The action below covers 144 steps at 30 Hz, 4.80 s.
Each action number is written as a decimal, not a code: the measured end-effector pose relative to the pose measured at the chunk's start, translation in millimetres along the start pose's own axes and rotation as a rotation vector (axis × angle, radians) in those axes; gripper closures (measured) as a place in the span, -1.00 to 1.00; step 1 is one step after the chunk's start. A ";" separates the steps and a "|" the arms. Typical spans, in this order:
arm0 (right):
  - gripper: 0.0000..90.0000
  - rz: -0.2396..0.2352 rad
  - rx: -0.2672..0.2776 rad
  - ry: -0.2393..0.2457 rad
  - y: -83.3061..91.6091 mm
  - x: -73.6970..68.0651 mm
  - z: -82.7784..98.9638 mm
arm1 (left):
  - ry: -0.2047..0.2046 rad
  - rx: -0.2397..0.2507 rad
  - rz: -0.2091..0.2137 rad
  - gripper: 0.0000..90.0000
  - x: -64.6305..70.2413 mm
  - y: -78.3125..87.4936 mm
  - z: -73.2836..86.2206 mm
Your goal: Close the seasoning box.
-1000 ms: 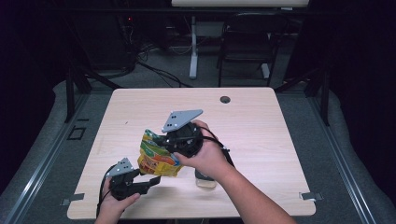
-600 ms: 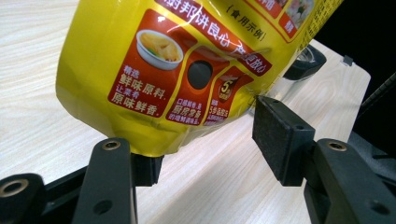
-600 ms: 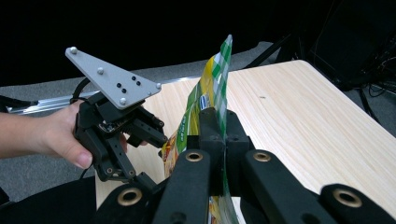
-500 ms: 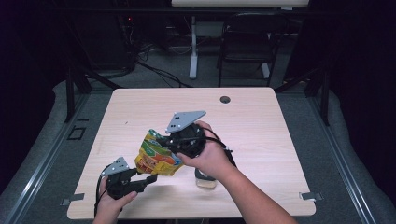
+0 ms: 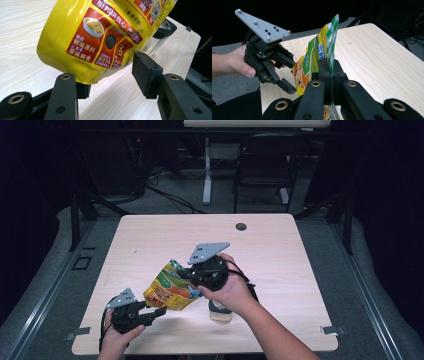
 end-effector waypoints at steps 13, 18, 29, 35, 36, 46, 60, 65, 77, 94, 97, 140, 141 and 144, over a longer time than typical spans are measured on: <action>1.00 -0.004 -0.008 -0.012 -0.5 6.7 15.8 | 0.001 0.017 -0.005 0.21 1.9 7.6 0.1; 1.00 -0.010 -0.010 -0.019 -2.6 8.6 24.5 | 0.003 0.033 -0.009 0.22 1.9 11.6 0.0; 1.00 -0.008 -0.012 -0.040 -3.0 11.3 38.8 | -0.015 0.048 -0.015 0.24 6.0 17.7 -3.2; 1.00 -0.008 -0.001 -0.050 -0.6 11.4 43.5 | -0.016 0.051 -0.019 0.25 8.0 17.7 -5.0; 1.00 -0.006 0.000 -0.051 -0.2 11.1 44.3 | -0.018 0.050 -0.019 0.25 8.1 17.4 -4.9; 1.00 -0.011 0.008 -0.072 -4.0 13.9 62.5 | -0.015 0.024 -0.027 0.25 9.2 14.9 -2.9; 1.00 -0.020 0.055 -0.083 -1.0 19.0 79.3 | -0.019 0.015 -0.049 0.25 13.9 9.4 -9.2; 1.00 -0.018 0.081 -0.107 2.4 20.9 85.1 | -0.037 0.001 -0.056 0.25 16.3 7.4 -14.6; 1.00 -0.017 0.101 -0.132 3.3 20.1 92.1 | -0.039 0.008 -0.075 0.26 19.1 10.2 -18.1; 0.99 -0.032 0.100 -0.157 2.5 19.5 99.9 | -0.035 0.012 -0.106 0.29 26.6 16.2 -26.4; 0.99 -0.037 0.106 -0.166 4.0 20.1 101.8 | -0.045 0.012 -0.111 0.29 28.3 16.6 -30.3; 0.90 -0.050 0.109 -0.210 7.9 26.1 108.0 | -0.082 0.013 -0.100 0.50 36.1 22.6 -52.3; 0.89 -0.050 0.109 -0.211 8.1 26.3 108.1 | -0.082 0.012 -0.100 0.50 36.2 22.8 -52.4; 0.88 -0.052 0.110 -0.213 8.7 27.2 108.6 | -0.084 0.007 -0.101 0.50 36.0 23.1 -52.8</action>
Point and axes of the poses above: each handheld gripper's, and its own axes: y roughly backward along the jaws, z roughly out of its underside, x roughly to its right, the point moved 5 cm from there along -y, roughly forward along the jaws, and after that the axes turned 7 degrees about z, right-handed, at the moved point
